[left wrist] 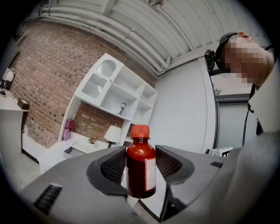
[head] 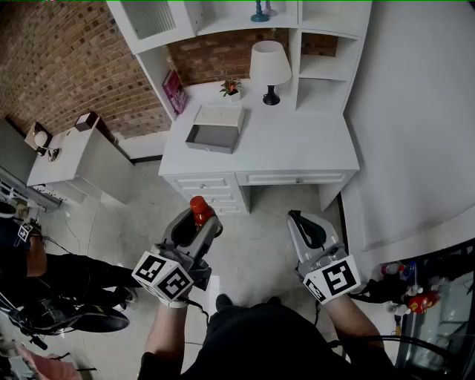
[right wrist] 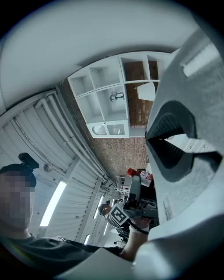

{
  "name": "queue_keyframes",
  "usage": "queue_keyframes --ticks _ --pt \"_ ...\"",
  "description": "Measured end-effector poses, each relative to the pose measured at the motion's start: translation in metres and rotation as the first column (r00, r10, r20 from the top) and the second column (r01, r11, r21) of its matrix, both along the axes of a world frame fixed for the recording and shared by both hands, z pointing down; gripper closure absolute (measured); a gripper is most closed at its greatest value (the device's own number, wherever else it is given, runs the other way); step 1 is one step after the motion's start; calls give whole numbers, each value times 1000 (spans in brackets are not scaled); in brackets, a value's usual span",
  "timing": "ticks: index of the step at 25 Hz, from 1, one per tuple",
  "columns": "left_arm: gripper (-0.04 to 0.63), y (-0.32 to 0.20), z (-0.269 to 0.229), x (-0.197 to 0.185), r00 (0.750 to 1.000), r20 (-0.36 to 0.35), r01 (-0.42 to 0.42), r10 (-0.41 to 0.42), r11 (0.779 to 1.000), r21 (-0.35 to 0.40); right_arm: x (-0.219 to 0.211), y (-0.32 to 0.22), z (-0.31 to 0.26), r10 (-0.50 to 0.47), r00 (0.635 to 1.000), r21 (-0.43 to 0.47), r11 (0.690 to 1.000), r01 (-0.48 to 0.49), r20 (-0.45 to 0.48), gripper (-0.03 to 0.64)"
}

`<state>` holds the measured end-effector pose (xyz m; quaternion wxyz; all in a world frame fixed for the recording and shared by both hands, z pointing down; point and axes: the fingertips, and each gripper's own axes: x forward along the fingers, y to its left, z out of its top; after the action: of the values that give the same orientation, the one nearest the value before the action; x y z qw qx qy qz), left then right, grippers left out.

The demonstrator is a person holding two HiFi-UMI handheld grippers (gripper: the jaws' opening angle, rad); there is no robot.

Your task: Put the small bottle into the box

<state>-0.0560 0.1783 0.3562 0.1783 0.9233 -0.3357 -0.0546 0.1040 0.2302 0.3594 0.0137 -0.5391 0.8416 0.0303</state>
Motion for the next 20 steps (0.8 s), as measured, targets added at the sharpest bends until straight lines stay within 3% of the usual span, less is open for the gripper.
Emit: queue_keyframes --ticks 9,14,20 --pt "388 18 1 -83 998 1 60 -60 998 13 -46 -3 3 38 999 -14 999 -38 -24 615" --pt "388 28 -4 -133 992 -32 120 -119 993 17 -79 1 1 32 999 -17 999 -33 -24 615" --pt "388 41 -15 -147 987 -58 149 -146 988 43 -87 15 -8 17 1000 -10 1000 -17 -10 615"
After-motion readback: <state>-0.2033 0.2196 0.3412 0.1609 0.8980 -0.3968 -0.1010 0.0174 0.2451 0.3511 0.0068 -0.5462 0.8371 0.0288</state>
